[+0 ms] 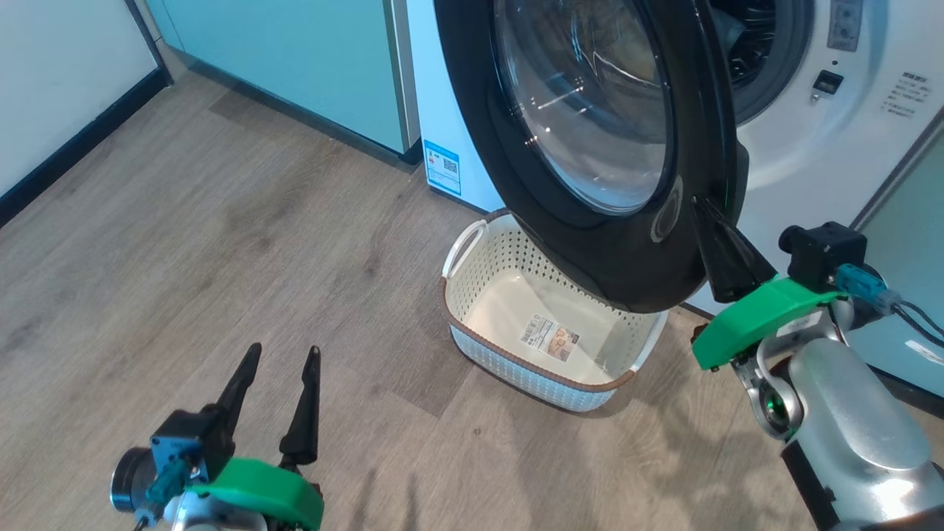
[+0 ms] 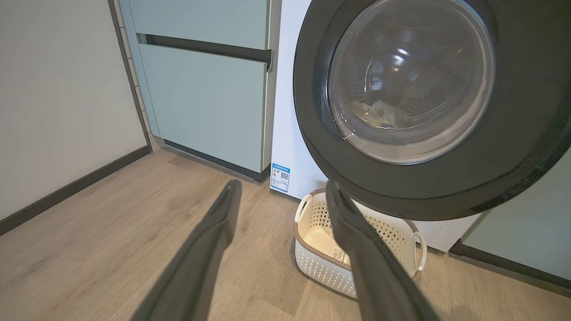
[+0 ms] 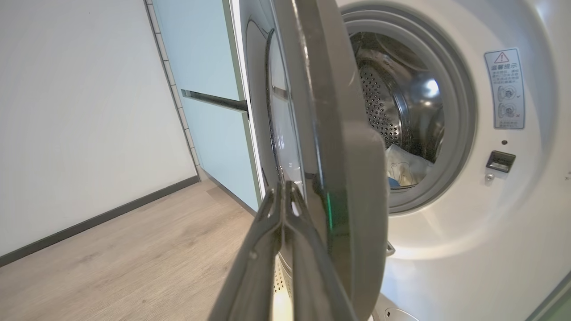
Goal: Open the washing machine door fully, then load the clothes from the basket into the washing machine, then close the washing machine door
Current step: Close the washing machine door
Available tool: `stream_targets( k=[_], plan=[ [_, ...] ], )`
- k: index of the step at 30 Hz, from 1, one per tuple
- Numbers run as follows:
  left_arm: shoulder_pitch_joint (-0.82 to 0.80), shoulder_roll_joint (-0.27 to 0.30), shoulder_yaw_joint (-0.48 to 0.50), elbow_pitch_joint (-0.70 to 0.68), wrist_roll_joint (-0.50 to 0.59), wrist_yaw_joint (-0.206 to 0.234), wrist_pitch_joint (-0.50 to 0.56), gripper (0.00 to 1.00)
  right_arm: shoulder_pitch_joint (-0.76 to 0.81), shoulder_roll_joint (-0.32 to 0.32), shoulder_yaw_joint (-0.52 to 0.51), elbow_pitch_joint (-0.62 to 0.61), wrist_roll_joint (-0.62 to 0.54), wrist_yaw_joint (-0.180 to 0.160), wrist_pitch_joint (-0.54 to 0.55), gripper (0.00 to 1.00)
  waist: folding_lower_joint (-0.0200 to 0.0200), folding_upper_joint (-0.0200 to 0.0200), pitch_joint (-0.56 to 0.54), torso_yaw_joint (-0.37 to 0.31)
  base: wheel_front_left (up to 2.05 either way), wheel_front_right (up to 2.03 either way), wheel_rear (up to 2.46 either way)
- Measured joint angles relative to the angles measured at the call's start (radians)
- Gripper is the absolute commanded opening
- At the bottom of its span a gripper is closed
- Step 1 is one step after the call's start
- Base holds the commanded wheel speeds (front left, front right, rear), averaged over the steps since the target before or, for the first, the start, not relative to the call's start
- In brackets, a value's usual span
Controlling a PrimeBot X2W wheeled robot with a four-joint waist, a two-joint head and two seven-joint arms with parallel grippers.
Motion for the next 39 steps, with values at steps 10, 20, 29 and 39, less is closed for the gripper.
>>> stream_targets(
  k=[10, 20, 29, 39],
  plan=[
    [0.0, 0.0, -0.002, 0.0, 0.0, 0.0, -0.001, 1.0, 0.0, 0.0, -0.01, 0.021, 0.0, 0.0, -0.001, 0.0, 0.0, 0.0, 0.011, -0.002, 0.0, 0.0, 0.0],
    [-0.01, -0.002, -0.005, -0.005, 0.0, 0.0, -0.009, 1.0, -0.046, -0.026, -0.037, 0.033, -0.002, 0.0, -0.001, 0.0, 0.0, 0.0, 0.044, 0.0, 0.0, 0.0, 0.0],
    [-0.068, -0.025, -0.024, -0.012, 0.0, -0.014, -0.018, 1.0, -0.105, -0.066, -0.095, 0.051, -0.022, 0.0, -0.002, 0.0, 0.0001, 0.0, 0.102, 0.007, 0.0, 0.0, 0.0],
    [-0.138, -0.078, -0.031, -0.009, 0.021, -0.049, -0.021, 1.0, -0.239, -0.147, -0.184, 0.086, -0.064, 0.0, -0.004, 0.0, 0.0001, 0.0, 0.195, 0.019, 0.0, 0.0, 0.0]
  ],
)
